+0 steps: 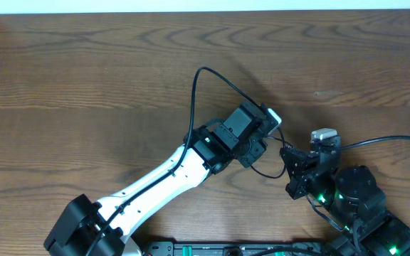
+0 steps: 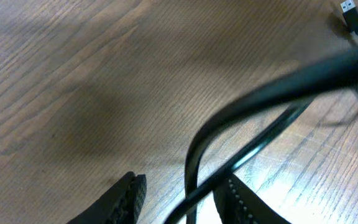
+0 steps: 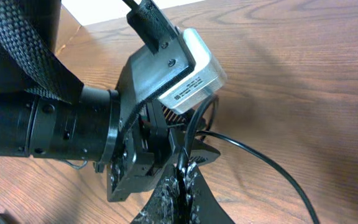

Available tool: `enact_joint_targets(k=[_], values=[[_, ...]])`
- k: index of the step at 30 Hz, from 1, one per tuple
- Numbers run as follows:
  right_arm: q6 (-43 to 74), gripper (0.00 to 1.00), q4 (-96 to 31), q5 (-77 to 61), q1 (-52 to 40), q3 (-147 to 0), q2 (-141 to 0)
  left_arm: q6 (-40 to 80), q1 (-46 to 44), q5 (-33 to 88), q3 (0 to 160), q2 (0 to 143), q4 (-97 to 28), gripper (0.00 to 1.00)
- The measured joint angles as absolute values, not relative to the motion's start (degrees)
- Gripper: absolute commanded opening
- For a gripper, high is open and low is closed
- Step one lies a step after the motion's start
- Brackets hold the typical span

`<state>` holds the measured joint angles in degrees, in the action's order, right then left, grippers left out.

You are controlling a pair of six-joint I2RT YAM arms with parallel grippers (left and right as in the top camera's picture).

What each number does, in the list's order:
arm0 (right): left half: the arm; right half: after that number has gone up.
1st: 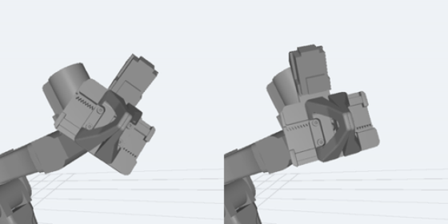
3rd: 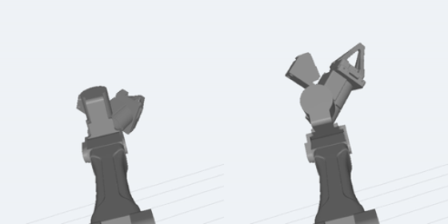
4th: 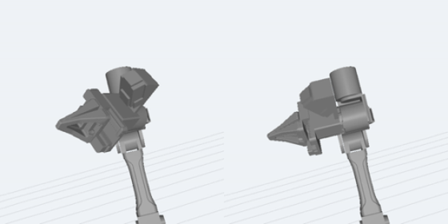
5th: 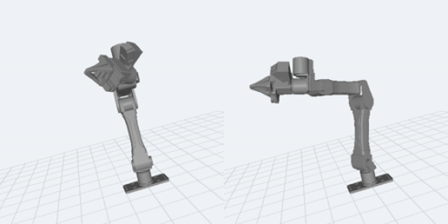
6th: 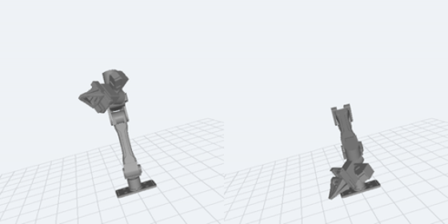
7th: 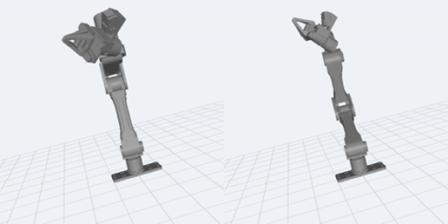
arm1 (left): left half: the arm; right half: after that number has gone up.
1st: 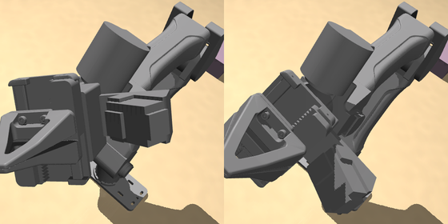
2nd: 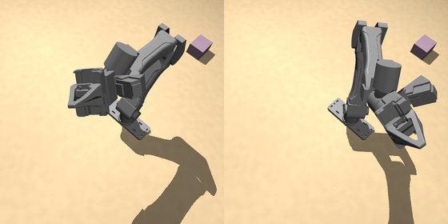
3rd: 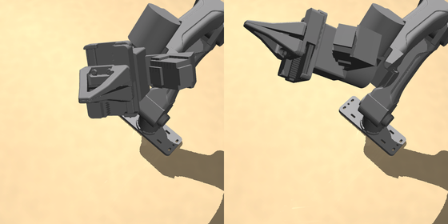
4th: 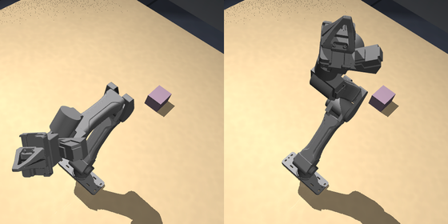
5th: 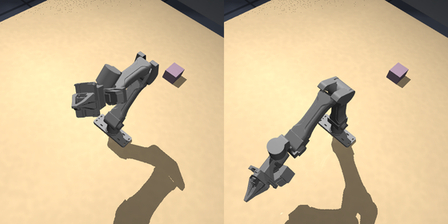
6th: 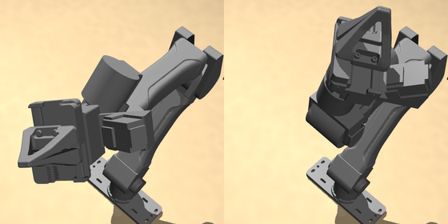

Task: Untangle cables

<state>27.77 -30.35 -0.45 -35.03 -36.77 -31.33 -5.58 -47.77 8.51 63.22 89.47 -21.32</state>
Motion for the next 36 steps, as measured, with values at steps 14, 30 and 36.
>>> enact_joint_targets(k=[14, 30, 36], values=[[26.5, 0.01, -32.1, 1.3, -35.0, -36.8, -31.3, -6.5, -47.8, 8.7, 63.2, 86.5, -21.9, 0.21], [26.5, 0.01, -32.3, 1.5, -35.0, -36.8, -31.3, -6.5, -47.8, 8.7, 63.2, 86.5, -22.0, 0.23], [26.5, 0.01, -32.3, 1.5, -35.0, -36.8, -31.3, -7.3, -47.8, 8.9, 63.2, 86.5, -22.3, 0.19]])
